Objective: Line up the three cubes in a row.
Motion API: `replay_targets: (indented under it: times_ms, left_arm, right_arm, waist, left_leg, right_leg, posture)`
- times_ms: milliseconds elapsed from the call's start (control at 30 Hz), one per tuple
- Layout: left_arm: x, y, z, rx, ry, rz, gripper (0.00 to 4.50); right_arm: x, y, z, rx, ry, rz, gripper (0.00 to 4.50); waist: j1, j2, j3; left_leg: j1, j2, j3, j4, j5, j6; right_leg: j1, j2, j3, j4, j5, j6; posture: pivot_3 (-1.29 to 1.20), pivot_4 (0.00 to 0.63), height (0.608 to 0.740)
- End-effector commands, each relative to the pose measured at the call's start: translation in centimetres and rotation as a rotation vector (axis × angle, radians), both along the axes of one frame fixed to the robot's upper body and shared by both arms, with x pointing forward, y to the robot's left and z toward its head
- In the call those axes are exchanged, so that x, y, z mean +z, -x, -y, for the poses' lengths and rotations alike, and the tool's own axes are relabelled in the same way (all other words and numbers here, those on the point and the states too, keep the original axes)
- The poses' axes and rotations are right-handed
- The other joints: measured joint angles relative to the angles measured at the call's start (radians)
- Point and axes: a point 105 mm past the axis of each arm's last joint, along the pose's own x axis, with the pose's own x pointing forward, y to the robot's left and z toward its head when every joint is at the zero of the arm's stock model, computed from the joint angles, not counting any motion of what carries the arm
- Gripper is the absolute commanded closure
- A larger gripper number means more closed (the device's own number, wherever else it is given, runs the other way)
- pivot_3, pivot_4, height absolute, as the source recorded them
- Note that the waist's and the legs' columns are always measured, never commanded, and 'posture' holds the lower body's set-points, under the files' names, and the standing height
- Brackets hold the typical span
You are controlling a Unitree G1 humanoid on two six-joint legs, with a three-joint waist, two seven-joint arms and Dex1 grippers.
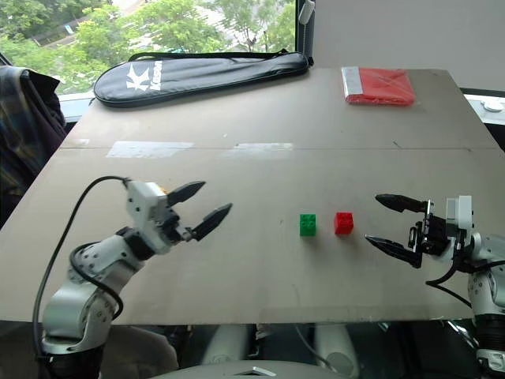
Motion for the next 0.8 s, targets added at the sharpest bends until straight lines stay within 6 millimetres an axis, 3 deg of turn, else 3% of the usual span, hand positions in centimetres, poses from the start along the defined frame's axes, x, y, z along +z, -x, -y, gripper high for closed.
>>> replay_targets:
  times_ms: [33, 267, 467, 600, 767, 800]
  left_arm:
    - [0.7, -0.4, -5.3, 0.177, -0.041, 0.06, 0.05]
    - [-1.6, -2.3, -9.6, 0.198, -0.145, 0.019, 0.05]
    - [-3.5, -4.5, -10.2, 0.094, -0.139, -0.053, 0.05]
    - [-4.9, -4.8, -10.1, 0.012, -0.153, -0.121, 0.05]
    - [-5.2, -5.8, -10.7, 0.002, -0.166, -0.139, 0.05]
    - [-5.3, -6.0, -10.7, -0.001, -0.167, -0.139, 0.28]
  right_arm:
    - [0.8, -0.3, -0.2, 0.029, -0.007, 0.026, 0.0]
    - [0.9, -0.6, -0.7, 0.051, -0.007, 0.029, 0.0]
    - [0.9, -0.5, -0.8, 0.048, -0.006, 0.031, 0.0]
    - [1.1, -0.1, -0.9, 0.05, -0.006, 0.032, 0.0]
    - [1.1, 0.4, -1.0, 0.071, 0.001, 0.021, 0.0]
    - [1.0, 0.5, -1.0, 0.077, 0.004, 0.019, 0.0]
  waist:
    - [0.001, 0.0, 0.0]
    - [0.012, 0.0, 0.0]
    - [0.02, 0.0, 0.0]
    - [0.021, 0.0, 0.0]
    - [0.022, -0.001, 0.0]
    - [0.022, -0.001, 0.0]
  left_leg:
    - [0.0, 0.0, 0.001, 0.0, 0.0, 0.0]
    - [0.0, 0.0, 0.007, 0.0, 0.0, 0.0]
    - [-0.001, 0.0, 0.008, 0.0, 0.0, 0.0]
    - [-0.001, 0.0, 0.009, 0.0, 0.0, 0.0]
    - [-0.002, 0.0, 0.008, 0.0, 0.0, 0.0]
    - [-0.002, 0.0, 0.008, 0.0, 0.0, 0.0]
  right_leg:
    - [0.0, 0.0, 0.0, 0.0, 0.0, 0.0]
    - [0.0, -0.001, 0.0, -0.001, 0.0, -0.001]
    - [0.0, -0.001, -0.001, -0.001, 0.0, -0.001]
    - [0.0, -0.001, 0.0, -0.001, 0.001, -0.001]
    - [-0.001, -0.001, -0.001, -0.001, 0.002, 0.002]
    - [-0.001, -0.001, -0.001, -0.001, 0.002, 0.002]
  posture:
    - [0.0, 0.15, 0.708]
    - [0.0, 0.15, 0.708]
    - [0.0, 0.15, 0.708]
    - [0.0, 0.15, 0.708]
    - [0.0, 0.15, 0.708]
    - [0.0, 0.15, 0.708]
